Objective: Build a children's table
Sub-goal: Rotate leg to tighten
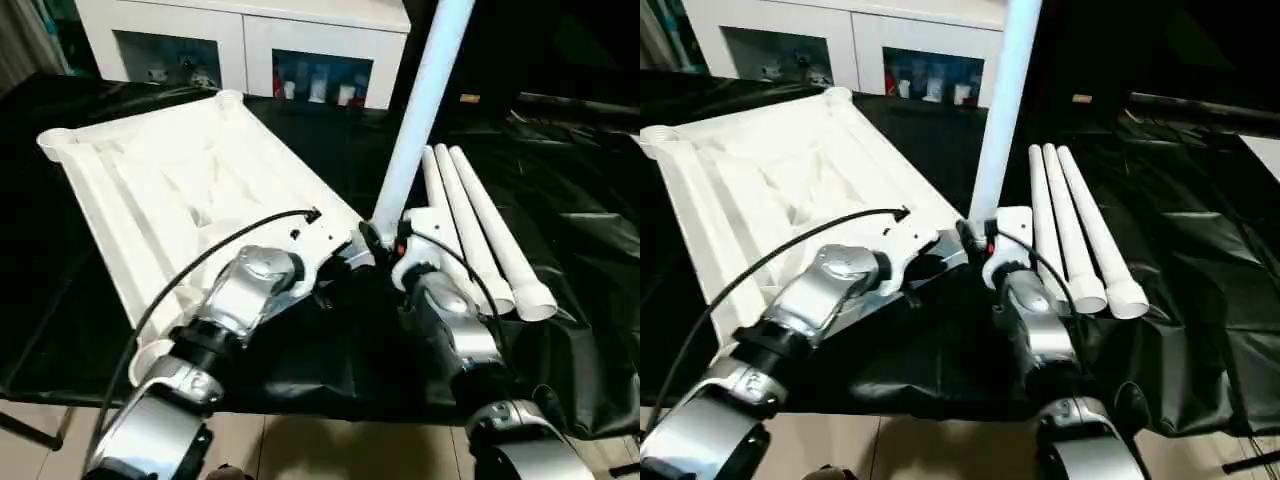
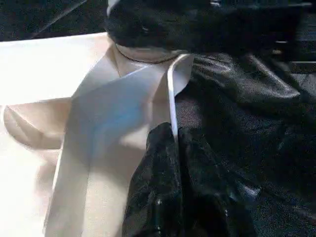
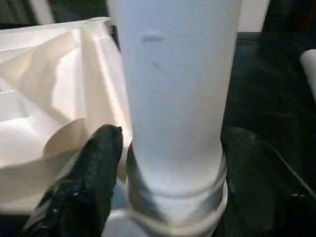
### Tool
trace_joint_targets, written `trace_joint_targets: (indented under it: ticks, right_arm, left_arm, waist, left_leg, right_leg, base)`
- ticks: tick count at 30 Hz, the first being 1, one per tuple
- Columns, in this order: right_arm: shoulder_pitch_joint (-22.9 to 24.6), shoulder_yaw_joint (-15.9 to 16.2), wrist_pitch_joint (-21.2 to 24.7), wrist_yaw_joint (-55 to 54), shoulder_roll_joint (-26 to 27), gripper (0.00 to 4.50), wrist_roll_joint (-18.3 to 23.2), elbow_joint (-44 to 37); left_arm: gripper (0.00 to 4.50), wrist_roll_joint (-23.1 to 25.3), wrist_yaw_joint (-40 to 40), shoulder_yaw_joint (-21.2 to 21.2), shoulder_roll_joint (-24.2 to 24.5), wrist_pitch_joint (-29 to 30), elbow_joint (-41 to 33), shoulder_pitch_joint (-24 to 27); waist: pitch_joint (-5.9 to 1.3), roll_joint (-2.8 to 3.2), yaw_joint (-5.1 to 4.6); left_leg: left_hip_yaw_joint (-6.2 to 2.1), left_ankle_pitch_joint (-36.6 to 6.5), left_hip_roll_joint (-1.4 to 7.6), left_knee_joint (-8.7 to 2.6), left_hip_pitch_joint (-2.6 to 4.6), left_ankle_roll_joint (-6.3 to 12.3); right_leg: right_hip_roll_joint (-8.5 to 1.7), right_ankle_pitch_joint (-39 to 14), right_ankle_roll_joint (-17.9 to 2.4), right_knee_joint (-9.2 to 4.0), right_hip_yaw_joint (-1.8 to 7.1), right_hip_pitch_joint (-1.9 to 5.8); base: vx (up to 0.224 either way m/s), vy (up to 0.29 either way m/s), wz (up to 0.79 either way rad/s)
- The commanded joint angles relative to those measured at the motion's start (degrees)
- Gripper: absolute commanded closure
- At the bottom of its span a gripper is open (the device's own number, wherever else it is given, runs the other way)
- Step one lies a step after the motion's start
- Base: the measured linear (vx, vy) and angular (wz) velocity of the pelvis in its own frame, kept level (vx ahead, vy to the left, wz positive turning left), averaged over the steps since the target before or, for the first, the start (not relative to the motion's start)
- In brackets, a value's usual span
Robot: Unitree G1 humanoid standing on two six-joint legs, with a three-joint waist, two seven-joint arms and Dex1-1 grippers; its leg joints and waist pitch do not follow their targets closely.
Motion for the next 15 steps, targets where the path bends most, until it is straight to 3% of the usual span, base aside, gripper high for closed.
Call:
trace_joint_targets:
  ticks: [1,3,8,12,15]
  right_arm:
    - [1.43,1.53,1.75,4.57,-1.1,0.91,0.66,-0.53]
    - [2.61,1.91,3.54,10.15,-4.19,0.87,1.72,-3.29]
    - [5.43,3.8,6.11,21.38,-8.62,0.87,4.46,-9.46]
    - [7.75,5.54,7.71,30.54,-12.65,0.87,6.0,-14.35]
    - [8.3,5.94,8.55,33.06,-13.87,0.87,6.6,-15.76]
  left_arm:
    - [4.5,-1.05,-3.2,-1.09,1.3,-1.8,0.85,3.17]
    - [4.5,-1.87,-7.05,-1.32,3.9,-3.15,-0.75,4.64]
    - [4.5,-3.42,-12.36,-1.26,6.85,-6.17,-2.91,6.47]
    - [4.5,-6.51,-21.07,-2.3,10.4,-7.81,-7.78,9.31]
    - [4.5,-6.91,-23.12,-2.8,11.68,-7.93,-9.36,10.24]
  waist:
    - [-2.26,-0.25,0.11]
    - [-2.14,-0.31,0.08]
    - [-2.14,-0.07,0.23]
    - [-2.23,-0.17,0.34]
    - [-2.25,-0.11,0.22]
  left_leg:
    - [-0.9,-9.34,1.71,-3.32,0.1,3.94]
    - [-0.83,-9.84,1.72,-3.37,0.12,4.14]
    - [-0.79,-9.31,1.86,-3.38,0.15,4.63]
    - [-0.73,-8.21,1.97,-3.29,0.06,5.32]
    - [-0.54,-8.03,1.94,-3.2,0.18,5.61]
  right_leg:
    - [-4.64,-4.96,-9.28,-4.9,2.85,2.07]
    - [-4.66,-7.08,-9.19,-5.2,2.96,1.96]
    - [-4.61,-6.64,-9.78,-5.13,2.96,1.89]
    - [-4.59,-4.35,-10.39,-4.83,3.02,2.01]
    - [-4.45,-3.11,-11.2,-4.65,3.1,1.85]
  base:
    - [0.0,0.0,0.0]
    - [0.0,0.0,0.0]
    - [0.0,0.0,0.0]
    - [0.0,0.0,0.0]
    - [0.0,0.0,0.0]
